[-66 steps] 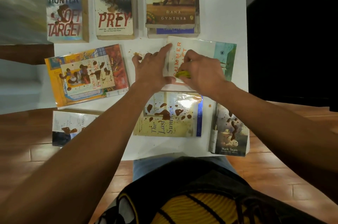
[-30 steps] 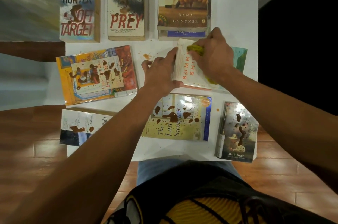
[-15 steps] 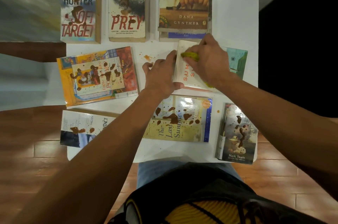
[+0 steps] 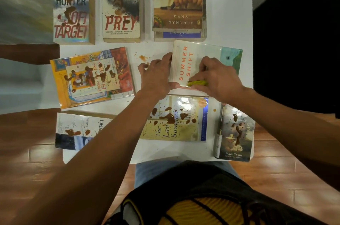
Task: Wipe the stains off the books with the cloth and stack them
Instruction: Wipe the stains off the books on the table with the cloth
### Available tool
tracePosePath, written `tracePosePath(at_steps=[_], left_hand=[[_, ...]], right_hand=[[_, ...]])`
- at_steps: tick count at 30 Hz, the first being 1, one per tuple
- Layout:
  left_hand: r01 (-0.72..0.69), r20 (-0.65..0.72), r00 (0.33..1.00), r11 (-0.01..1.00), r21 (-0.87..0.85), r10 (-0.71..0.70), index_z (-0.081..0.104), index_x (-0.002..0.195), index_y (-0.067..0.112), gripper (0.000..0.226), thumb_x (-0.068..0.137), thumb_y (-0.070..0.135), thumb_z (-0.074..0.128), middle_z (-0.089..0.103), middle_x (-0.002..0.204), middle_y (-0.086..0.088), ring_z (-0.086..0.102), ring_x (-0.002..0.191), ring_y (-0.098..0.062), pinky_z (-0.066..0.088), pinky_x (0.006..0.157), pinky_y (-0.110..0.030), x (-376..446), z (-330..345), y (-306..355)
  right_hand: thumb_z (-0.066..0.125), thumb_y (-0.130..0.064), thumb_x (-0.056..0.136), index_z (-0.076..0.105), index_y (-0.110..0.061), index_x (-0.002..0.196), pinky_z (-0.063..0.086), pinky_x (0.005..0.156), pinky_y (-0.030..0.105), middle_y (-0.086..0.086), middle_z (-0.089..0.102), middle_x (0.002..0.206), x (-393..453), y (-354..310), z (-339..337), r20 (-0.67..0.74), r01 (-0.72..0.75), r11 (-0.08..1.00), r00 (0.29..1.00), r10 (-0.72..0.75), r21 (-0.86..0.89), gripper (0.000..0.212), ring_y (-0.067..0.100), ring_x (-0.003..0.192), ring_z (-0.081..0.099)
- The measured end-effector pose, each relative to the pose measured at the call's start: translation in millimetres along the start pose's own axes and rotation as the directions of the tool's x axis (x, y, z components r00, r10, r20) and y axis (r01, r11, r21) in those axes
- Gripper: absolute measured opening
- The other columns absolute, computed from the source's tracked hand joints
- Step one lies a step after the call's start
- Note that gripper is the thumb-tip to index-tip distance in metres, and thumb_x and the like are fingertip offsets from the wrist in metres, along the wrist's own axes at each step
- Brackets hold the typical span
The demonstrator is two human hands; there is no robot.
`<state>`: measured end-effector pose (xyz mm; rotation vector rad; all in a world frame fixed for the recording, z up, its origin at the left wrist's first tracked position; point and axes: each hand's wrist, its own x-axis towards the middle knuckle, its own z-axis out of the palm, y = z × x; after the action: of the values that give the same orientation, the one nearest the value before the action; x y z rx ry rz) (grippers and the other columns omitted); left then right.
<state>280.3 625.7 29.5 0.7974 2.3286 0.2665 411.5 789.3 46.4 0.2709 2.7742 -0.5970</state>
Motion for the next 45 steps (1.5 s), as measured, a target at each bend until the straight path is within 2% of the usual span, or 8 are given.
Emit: tracePosePath(at_steps=[11, 14, 18, 21, 23, 27, 34, 45], left_hand=[[-0.003, 0.016, 1.000, 1.000, 0.005, 0.003, 0.025, 0.152, 0.028, 0.094, 0.079, 0.044, 0.082, 0.054, 0.143, 0.004, 0.043, 0.136, -0.023, 0.014, 0.111, -0.048, -2.5, -3.8, 2.9], [0.003, 0.019, 1.000, 1.000, 0.009, -0.003, 0.025, 0.151, 0.027, 0.092, 0.080, 0.045, 0.080, 0.057, 0.137, 0.004, 0.050, 0.129, -0.023, 0.016, 0.110, -0.048, -5.2, -6.7, 6.7], [0.022, -0.189, 0.981, 0.998, -0.066, -0.034, 0.029, 0.153, 0.027, 0.081, 0.088, 0.050, 0.071, 0.046, 0.151, 0.004, 0.043, 0.137, -0.020, 0.015, 0.111, -0.047, -16.2, -3.8, 23.7], [-0.088, -0.310, 0.950, 0.905, -0.417, -0.051, 0.044, 0.146, 0.027, 0.057, 0.096, 0.050, 0.058, 0.052, 0.145, 0.007, 0.052, 0.129, -0.014, 0.023, 0.114, -0.044, -23.8, 0.5, 45.7], [-0.089, -0.196, 0.979, 0.752, -0.653, -0.054, 0.054, 0.138, 0.025, 0.044, 0.102, 0.050, 0.047, 0.059, 0.134, 0.008, 0.059, 0.117, -0.010, 0.040, 0.110, -0.048, -27.3, -3.7, 61.0], [0.284, 0.297, 0.955, 0.374, -0.883, -0.023, 0.066, 0.112, 0.026, 0.063, 0.097, 0.068, 0.022, 0.073, 0.114, 0.000, 0.069, 0.106, -0.017, 0.054, 0.096, -0.040, -30.7, -23.8, 86.0], [0.162, 0.199, 0.977, 0.342, -0.925, 0.074, 0.065, 0.117, 0.013, 0.041, 0.091, 0.044, 0.065, 0.070, 0.120, -0.010, 0.068, 0.112, -0.022, 0.057, 0.094, -0.036, -29.7, -23.5, 73.0], [0.134, 0.061, 0.981, 0.410, -0.902, -0.186, 0.060, 0.128, 0.023, 0.033, 0.102, 0.042, 0.054, 0.066, 0.119, -0.002, 0.065, 0.109, -0.021, 0.057, 0.093, -0.044, -30.3, -16.2, 71.6]], right_hand=[[0.068, -0.042, 0.090, 0.058, -0.022, 0.133, 0.052, 0.085, 0.030, 0.003, 0.052, 0.117, -41.4, 41.9, -13.0, -0.002, -0.389, 0.907, 0.919, 0.395, 0.161, 0.048, 0.021, 0.105, 0.054], [0.069, -0.040, 0.091, 0.055, -0.020, 0.108, 0.043, 0.061, 0.014, -0.007, 0.056, 0.088, -45.8, 37.3, -27.9, -0.068, -0.510, 0.759, 0.811, 0.581, 0.405, 0.029, 0.008, 0.076, 0.055], [0.057, -0.030, 0.100, 0.056, -0.009, 0.110, 0.052, 0.055, 0.019, -0.004, 0.060, 0.084, -47.6, 27.9, -47.0, 0.025, -0.417, 0.458, 0.760, 0.650, 0.785, 0.023, 0.009, 0.073, 0.062], [0.044, -0.029, 0.103, 0.054, -0.004, 0.118, 0.058, 0.064, 0.024, 0.004, 0.069, 0.094, -45.8, 20.3, -56.9, 0.203, -0.235, -0.011, 0.815, 0.543, 0.972, 0.030, 0.011, 0.082, 0.072], [0.045, -0.038, 0.096, 0.054, -0.002, 0.126, 0.059, 0.079, 0.034, 0.013, 0.070, 0.115, -40.9, 18.5, -59.6, 0.267, -0.155, -0.274, 0.857, 0.440, 0.949, 0.048, 0.022, 0.104, 0.071], [0.046, -0.046, 0.087, 0.053, -0.004, 0.133, 0.056, 0.093, 0.044, 0.016, 0.065, 0.130, -30.3, 12.1, -57.1, 0.298, -0.096, -0.486, 0.885, 0.357, 0.868, 0.063, 0.031, 0.120, 0.063], [0.043, -0.046, 0.092, 0.048, 0.000, 0.140, 0.054, 0.096, 0.044, 0.019, 0.061, 0.134, -22.2, 3.3, -59.3, 0.267, -0.110, -0.417, 0.902, 0.339, 0.902, 0.067, 0.033, 0.124, 0.060], [0.043, -0.032, 0.104, 0.059, -0.006, 0.122, 0.059, 0.083, 0.037, 0.010, 0.074, 0.112, -22.5, -10.1, -54.9, 0.318, -0.175, -0.311, 0.802, 0.506, 0.934, 0.035, 0.026, 0.107, 0.070]])
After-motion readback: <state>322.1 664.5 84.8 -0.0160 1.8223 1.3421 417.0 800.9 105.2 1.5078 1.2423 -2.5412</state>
